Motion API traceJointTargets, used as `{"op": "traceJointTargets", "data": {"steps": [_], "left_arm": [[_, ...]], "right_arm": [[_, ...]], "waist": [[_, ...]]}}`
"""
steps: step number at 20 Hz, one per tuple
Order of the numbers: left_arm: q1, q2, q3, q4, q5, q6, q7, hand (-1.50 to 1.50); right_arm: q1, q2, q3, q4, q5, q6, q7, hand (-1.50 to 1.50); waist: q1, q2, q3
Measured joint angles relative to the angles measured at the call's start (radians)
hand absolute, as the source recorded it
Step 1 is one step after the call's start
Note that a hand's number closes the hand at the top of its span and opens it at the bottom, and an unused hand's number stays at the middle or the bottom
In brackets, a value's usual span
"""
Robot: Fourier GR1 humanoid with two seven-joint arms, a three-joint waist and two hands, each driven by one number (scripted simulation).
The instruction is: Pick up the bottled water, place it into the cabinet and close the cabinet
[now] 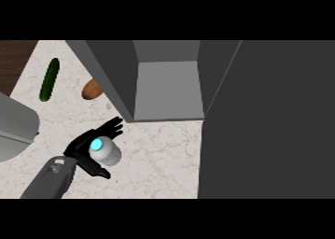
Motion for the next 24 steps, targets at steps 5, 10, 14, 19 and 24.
{"op": "traceJointTargets", "data": {"steps": [5,10,14,19,24], "left_arm": [[-0.013,-0.011,-0.002,0.030,0.022,-0.025,0.017,-1.50],[-0.021,-0.019,0.005,0.048,0.053,-0.051,0.047,-1.50],[-0.031,-0.027,0.007,0.050,0.077,-0.081,0.080,-1.50],[-0.013,-0.081,-0.031,0.018,0.072,-0.091,0.079,1.50],[0.005,-0.087,-0.065,-0.001,0.066,-0.112,0.081,1.50]], "right_arm": [[-0.019,0.011,0.006,0.014,0.006,-0.009,0.001,-1.50],[-0.013,0.010,0.013,0.010,0.001,-0.008,0.003,-1.50],[-0.006,0.007,0.017,0.008,-0.003,-0.004,0.005,-1.50],[0.006,0.005,0.021,0.010,0.001,-0.002,-0.002,-1.50],[-0.001,0.008,0.018,0.033,0.001,-0.003,-0.011,-1.50]], "waist": [[0.001,-0.001,0.003],[-0.001,-0.004,0.007],[-0.001,-0.005,0.008],[0.001,-0.006,0.004],[0.006,-0.004,0.002]]}}
